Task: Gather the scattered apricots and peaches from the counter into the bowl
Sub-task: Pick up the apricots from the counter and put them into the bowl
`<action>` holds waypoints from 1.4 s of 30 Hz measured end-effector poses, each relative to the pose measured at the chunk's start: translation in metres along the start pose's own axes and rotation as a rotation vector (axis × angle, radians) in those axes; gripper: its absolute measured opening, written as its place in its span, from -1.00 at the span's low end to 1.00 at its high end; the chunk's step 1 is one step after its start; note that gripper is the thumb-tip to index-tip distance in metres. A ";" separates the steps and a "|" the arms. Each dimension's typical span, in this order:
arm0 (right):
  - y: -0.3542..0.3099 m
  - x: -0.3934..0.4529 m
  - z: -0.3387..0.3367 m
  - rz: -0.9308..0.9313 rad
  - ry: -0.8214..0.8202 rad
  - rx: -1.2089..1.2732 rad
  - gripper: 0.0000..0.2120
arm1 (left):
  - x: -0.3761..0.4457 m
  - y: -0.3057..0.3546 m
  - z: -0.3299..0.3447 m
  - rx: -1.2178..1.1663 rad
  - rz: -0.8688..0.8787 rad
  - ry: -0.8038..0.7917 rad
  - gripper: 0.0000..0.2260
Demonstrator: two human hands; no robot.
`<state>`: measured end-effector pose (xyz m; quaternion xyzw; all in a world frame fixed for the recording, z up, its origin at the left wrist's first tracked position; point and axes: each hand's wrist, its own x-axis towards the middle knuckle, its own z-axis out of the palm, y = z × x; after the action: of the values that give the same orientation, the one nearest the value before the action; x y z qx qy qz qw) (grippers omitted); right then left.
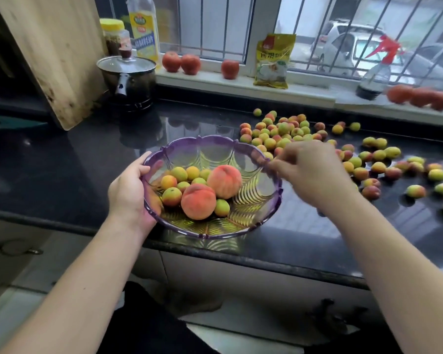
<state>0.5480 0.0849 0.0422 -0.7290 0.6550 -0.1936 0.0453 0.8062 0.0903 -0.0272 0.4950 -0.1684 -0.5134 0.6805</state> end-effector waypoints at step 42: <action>-0.040 0.037 0.034 -0.220 -0.639 0.000 -0.80 | 0.069 -0.020 0.011 -0.114 0.026 -0.178 -0.65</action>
<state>0.5995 0.0482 0.0320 -0.8192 0.5250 0.0411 0.2270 0.8161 0.0251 -0.0580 0.4054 -0.2052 -0.5553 0.6965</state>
